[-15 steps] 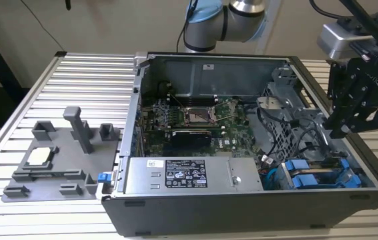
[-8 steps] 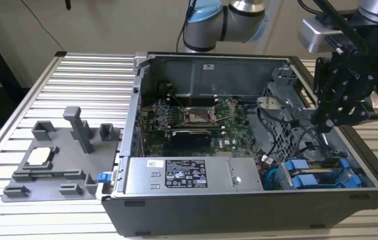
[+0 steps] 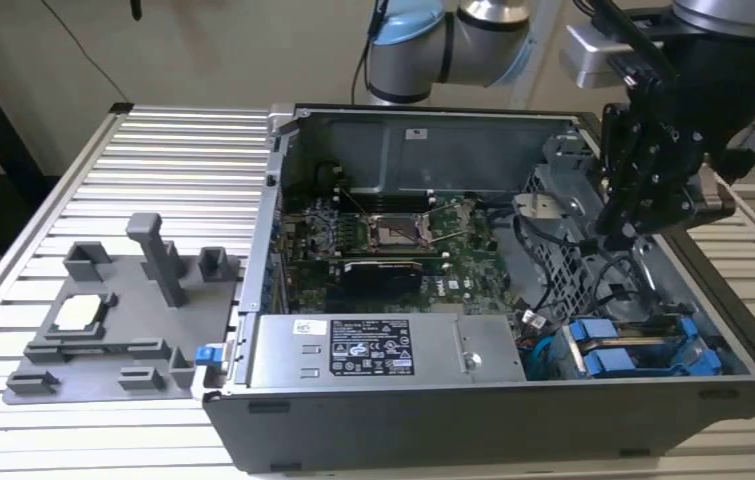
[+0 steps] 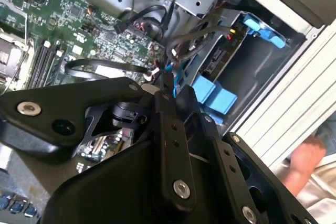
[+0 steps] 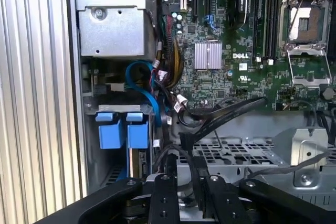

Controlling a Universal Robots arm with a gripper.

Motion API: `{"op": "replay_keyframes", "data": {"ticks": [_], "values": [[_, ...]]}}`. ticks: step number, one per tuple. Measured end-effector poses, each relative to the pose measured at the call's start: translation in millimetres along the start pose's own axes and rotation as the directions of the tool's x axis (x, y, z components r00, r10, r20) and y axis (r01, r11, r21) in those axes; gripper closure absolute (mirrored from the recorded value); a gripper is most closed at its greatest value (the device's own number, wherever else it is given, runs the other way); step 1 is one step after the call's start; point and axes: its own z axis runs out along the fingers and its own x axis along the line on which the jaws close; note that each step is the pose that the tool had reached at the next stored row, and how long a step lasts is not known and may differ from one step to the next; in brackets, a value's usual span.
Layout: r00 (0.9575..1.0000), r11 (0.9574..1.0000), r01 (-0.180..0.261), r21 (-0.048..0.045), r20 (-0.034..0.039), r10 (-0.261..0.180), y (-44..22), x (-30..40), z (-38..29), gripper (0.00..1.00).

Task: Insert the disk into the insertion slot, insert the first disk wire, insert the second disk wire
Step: 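Insert the first disk wire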

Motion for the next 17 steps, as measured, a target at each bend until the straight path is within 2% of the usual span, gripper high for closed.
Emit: {"op": "replay_keyframes", "data": {"ticks": [1, 4, 8, 10, 13, 17], "values": [[1.0000, 1.0000, 0.001, 0.0000, -0.0030, -0.001, 1.4, -0.5, -0.1, 0.73], [0.9997, 1.0000, 0.009, 0.0001, -0.0214, -0.009, 5.5, -0.8, -0.4, 0.73], [0.9991, 0.9998, 0.020, 0.0001, -0.0375, -0.019, 11.6, -1.7, -0.8, 0.73], [0.9989, 0.9997, 0.025, 0.0001, -0.0408, -0.025, 14.3, -3.1, -0.9, 0.73], [0.9987, 0.9995, 0.031, 0.0003, -0.0410, -0.031, 18.9, -5.5, -1.1, 0.73], [0.9979, 0.9992, 0.041, 0.0008, -0.0500, -0.041, 24.3, -8.1, 0.0, 0.73]]}}
